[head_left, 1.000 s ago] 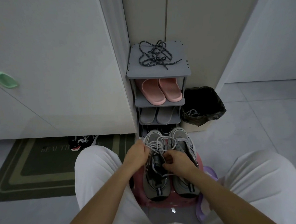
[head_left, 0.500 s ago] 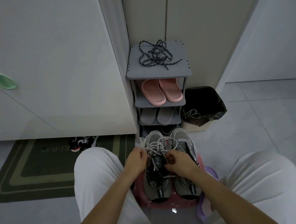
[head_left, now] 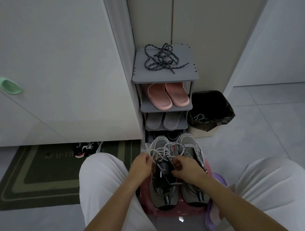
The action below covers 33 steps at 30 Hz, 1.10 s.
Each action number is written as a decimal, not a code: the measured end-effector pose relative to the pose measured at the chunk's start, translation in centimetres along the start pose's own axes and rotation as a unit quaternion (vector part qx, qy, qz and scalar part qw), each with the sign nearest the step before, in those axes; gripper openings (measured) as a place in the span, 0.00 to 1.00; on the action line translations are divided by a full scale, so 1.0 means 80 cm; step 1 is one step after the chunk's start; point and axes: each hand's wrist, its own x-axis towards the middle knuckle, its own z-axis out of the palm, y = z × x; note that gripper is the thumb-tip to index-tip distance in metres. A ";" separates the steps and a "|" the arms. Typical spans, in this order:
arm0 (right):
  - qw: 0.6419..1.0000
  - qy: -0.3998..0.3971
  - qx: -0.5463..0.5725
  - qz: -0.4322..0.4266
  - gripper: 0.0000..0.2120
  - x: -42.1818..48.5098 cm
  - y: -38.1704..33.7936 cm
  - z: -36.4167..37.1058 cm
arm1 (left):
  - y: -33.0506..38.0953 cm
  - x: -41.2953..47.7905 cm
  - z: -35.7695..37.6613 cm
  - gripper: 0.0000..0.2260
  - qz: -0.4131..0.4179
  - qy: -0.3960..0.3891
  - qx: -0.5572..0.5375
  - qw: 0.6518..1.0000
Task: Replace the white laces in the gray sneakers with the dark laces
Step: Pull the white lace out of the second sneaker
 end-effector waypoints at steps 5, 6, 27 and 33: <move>1.000 -0.006 -0.009 -0.002 0.13 0.001 0.000 0.000 | -0.002 0.014 -0.012 0.16 -0.065 0.013 -0.164 0.984; 1.000 -0.005 -0.012 -0.002 0.13 0.001 -0.001 -0.001 | 0.000 0.012 -0.010 0.14 -0.062 0.011 -0.151 0.987; 1.000 -0.009 -0.012 -0.003 0.13 0.003 0.005 0.002 | 0.003 0.003 -0.009 0.12 -0.049 0.009 -0.102 0.994; 1.000 -0.011 -0.003 -0.007 0.13 0.003 0.004 0.002 | 0.001 -0.007 0.007 0.12 -0.049 0.031 -0.034 0.998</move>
